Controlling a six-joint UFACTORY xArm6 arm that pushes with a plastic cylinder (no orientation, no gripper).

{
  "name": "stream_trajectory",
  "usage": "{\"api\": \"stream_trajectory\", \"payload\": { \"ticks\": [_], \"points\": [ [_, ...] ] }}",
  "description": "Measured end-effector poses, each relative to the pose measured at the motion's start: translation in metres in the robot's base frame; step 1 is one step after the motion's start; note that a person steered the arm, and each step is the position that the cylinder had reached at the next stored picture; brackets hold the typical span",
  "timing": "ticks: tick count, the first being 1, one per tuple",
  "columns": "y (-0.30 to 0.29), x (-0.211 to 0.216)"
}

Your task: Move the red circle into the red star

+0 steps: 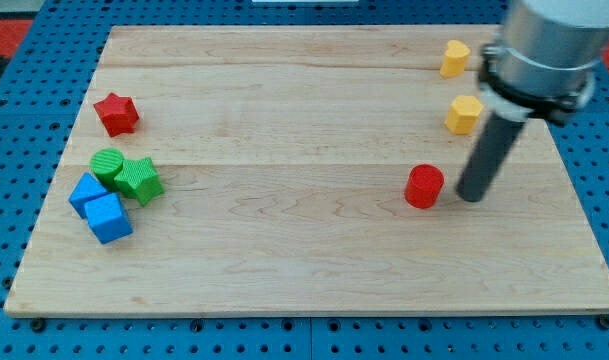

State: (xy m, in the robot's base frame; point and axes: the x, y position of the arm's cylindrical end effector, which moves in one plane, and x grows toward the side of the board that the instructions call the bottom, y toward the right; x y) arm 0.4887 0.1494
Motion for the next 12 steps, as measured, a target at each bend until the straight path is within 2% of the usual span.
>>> {"api": "stream_trajectory", "payload": {
  "ticks": [1,2,4,5,6,7,8,10,11,12],
  "points": [
    [-0.066,-0.017],
    [-0.076,-0.020],
    [-0.152,-0.008],
    [-0.216,-0.043],
    [-0.240,-0.076],
    [-0.186,-0.077],
    [-0.187,-0.100],
    [-0.314,-0.114],
    [-0.313,-0.114],
    [-0.193,-0.112]
  ]
}}
